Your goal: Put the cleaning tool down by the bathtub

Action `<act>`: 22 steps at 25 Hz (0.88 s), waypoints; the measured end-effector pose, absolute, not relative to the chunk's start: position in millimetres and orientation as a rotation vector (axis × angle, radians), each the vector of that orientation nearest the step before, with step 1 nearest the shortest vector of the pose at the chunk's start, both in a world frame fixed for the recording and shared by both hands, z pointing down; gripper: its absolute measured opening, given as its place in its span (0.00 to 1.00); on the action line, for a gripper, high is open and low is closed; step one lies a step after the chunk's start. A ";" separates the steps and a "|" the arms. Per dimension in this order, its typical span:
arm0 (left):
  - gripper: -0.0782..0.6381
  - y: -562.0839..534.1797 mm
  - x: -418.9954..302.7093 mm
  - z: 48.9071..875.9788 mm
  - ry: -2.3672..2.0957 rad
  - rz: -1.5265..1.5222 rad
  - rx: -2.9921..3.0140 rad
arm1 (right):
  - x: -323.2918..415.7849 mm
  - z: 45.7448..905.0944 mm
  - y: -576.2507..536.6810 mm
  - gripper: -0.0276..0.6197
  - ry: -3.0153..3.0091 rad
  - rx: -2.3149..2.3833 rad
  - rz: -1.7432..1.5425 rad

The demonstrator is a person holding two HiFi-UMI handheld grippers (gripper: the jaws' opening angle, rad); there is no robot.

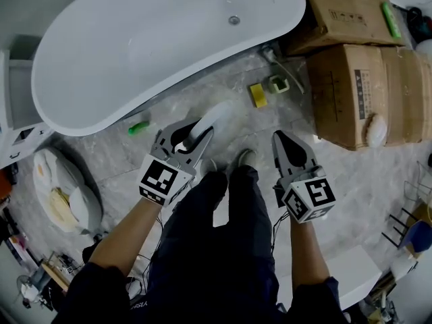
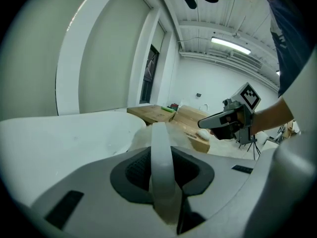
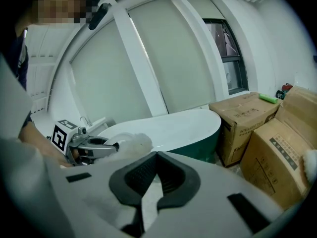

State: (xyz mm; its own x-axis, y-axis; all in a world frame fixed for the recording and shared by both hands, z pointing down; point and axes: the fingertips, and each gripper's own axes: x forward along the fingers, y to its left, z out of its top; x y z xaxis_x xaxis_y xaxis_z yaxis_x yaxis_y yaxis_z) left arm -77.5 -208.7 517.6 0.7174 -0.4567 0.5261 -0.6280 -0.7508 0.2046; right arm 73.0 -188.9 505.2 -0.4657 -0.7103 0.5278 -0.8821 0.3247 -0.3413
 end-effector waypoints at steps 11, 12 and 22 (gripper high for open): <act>0.26 -229.1 -41.5 671.6 -0.814 0.828 2.498 | 105.8 615.3 -207.4 0.05 -2.326 1.362 0.838; 0.26 -232.6 -36.5 687.2 -0.812 0.839 2.496 | 112.8 628.5 -210.0 0.05 -2.323 1.366 0.840; 0.26 -254.7 2.2 828.3 -0.724 0.923 2.552 | 170.2 732.1 -225.0 0.05 -2.299 1.457 0.795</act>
State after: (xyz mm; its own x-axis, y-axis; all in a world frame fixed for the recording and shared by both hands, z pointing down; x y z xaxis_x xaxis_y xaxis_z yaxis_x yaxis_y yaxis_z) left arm 2.2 -254.7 828.3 0.6607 -0.3479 0.6651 -0.5627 -0.8160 0.1322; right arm 170.2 -225.0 732.1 -0.4379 -0.7292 0.5259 -0.8983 0.3307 -0.2893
